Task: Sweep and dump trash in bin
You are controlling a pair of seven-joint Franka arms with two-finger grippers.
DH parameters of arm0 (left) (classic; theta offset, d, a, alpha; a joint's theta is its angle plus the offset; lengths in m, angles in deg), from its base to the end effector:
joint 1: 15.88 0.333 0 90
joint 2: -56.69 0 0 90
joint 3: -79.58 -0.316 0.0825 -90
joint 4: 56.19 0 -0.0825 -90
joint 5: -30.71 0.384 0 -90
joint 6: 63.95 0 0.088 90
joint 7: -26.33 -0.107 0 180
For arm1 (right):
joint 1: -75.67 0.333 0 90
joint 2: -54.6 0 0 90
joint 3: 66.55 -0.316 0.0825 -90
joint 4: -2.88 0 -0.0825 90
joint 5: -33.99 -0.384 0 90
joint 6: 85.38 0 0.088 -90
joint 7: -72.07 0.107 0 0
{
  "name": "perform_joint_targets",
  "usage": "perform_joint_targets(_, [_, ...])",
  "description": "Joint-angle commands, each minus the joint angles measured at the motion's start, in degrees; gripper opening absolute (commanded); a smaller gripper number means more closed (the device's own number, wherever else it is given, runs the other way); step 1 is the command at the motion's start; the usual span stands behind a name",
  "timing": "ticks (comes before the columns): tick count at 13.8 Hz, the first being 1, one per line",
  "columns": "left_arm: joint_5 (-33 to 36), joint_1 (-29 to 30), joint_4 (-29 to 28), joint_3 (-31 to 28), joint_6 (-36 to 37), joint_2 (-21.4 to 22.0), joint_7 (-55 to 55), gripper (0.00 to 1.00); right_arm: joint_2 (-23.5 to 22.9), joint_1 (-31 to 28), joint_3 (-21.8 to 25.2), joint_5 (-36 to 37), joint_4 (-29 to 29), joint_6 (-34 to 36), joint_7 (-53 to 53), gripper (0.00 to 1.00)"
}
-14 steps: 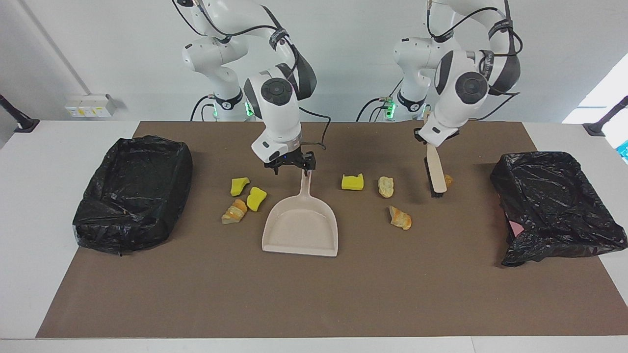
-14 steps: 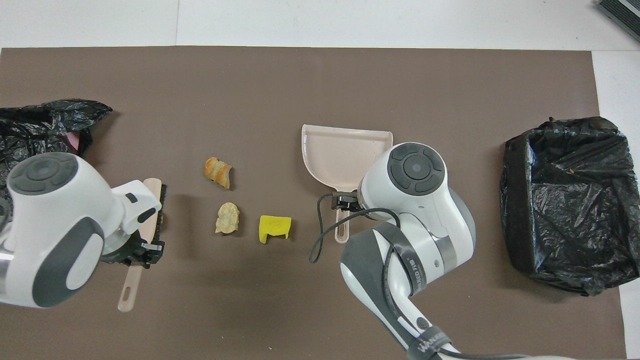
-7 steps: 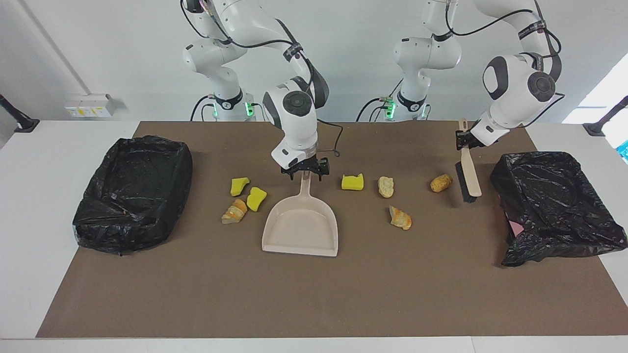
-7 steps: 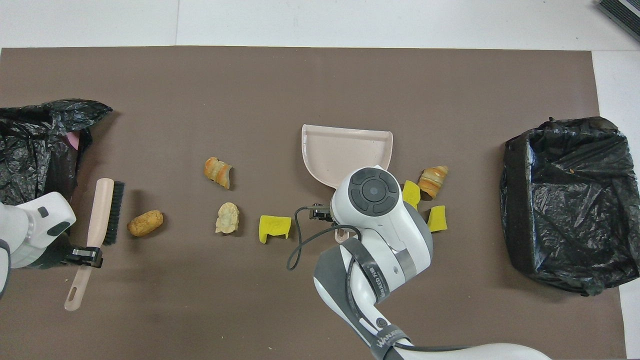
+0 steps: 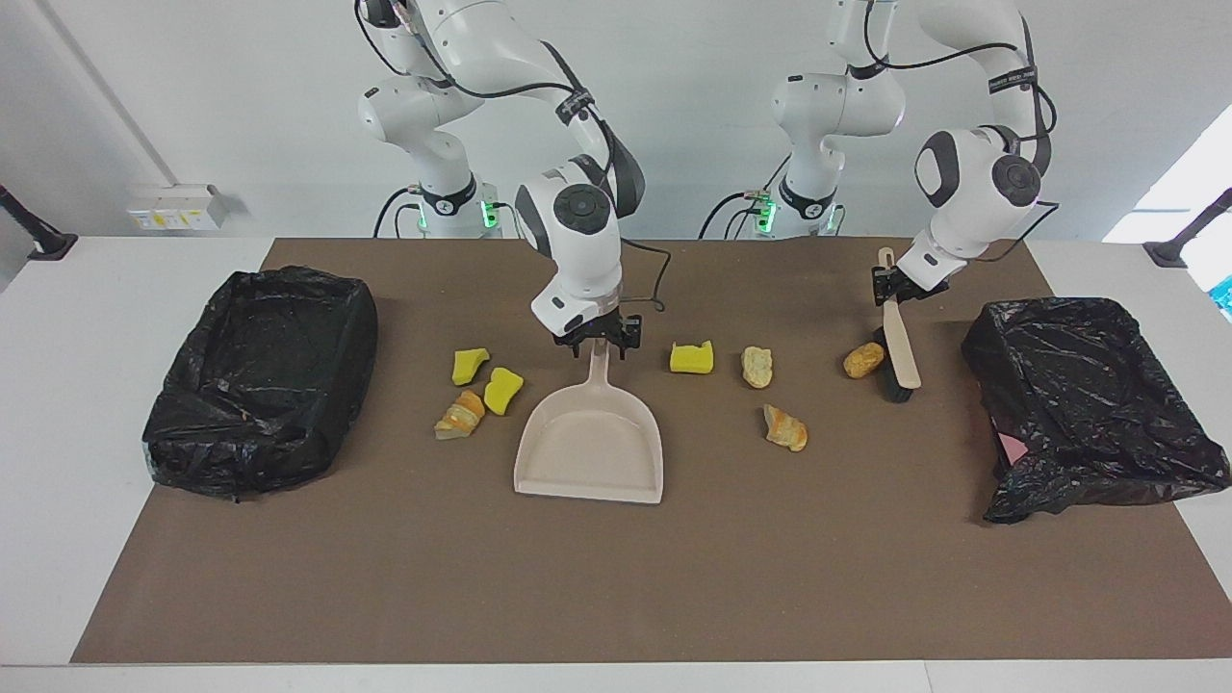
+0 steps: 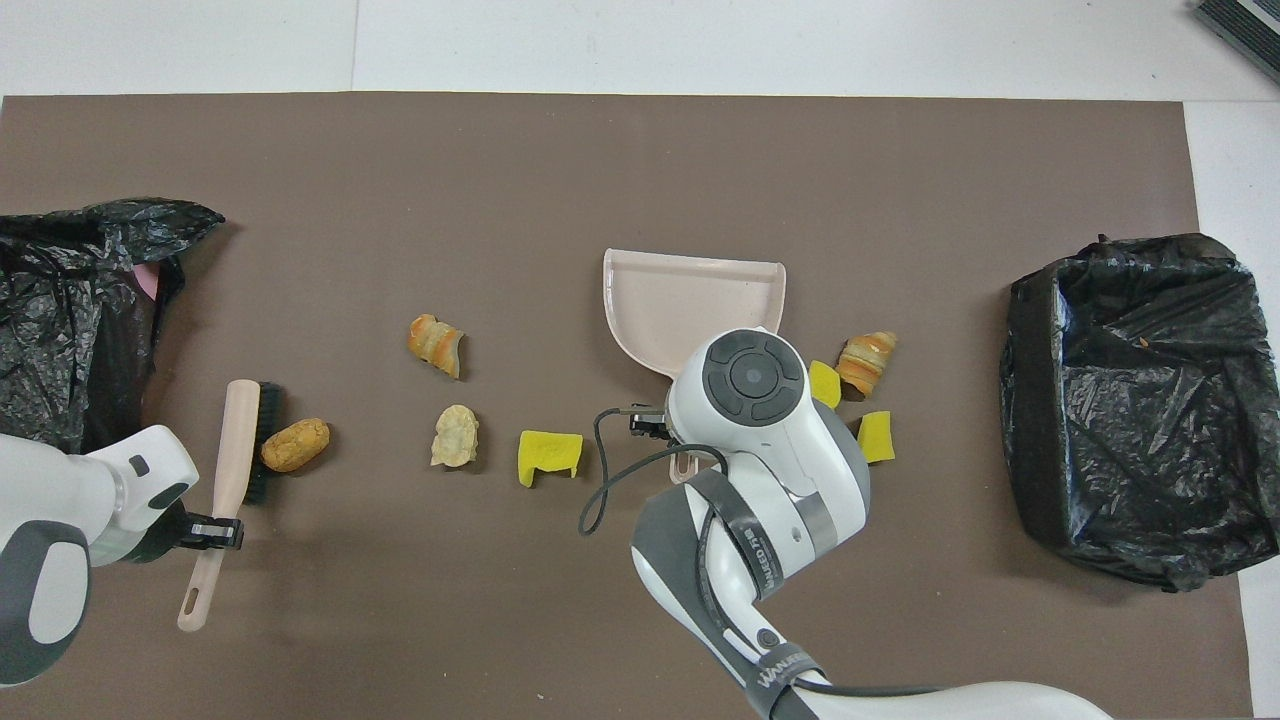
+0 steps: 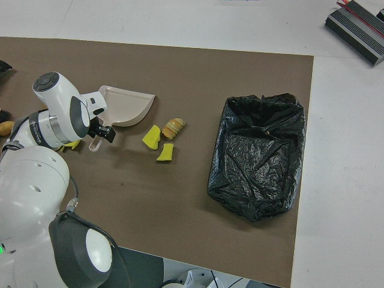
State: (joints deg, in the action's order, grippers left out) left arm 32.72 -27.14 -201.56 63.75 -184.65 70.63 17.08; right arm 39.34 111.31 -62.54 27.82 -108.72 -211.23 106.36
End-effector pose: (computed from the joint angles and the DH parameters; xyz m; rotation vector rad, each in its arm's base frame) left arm 0.4119 0.0320 0.3420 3.0629 -0.1790 -0.2919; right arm 0.5129 0.3223 0.3437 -3.0877 0.1668 0.0789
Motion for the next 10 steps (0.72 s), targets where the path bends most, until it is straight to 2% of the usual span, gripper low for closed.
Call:
perform_joint_targets(1, [0.5,-3.3,-1.1,0.4,-3.3,-0.3,5.2,0.0,0.9,-2.0,-0.2,-1.3,0.7,0.4,-1.1,0.0])
perform_joint_targets(4, [0.5,-3.7,-0.8,5.7,-3.9,-1.5,12.0,0.0,1.0,-2.1,-0.2,-1.3,0.2,0.7,-2.0,0.0])
perform_joint_targets(8, [0.3,-3.9,-0.8,13.2,-3.9,-1.8,20.0,0.0,2.7,-3.6,-0.2,-1.4,1.0,2.9,-10.8,0.0])
perform_joint_targets(10, [-2.3,-4.3,-0.6,16.2,-4.5,-3.0,21.9,0.0,6.3,-5.3,0.0,-1.2,0.9,6.1,-25.2,0.0])
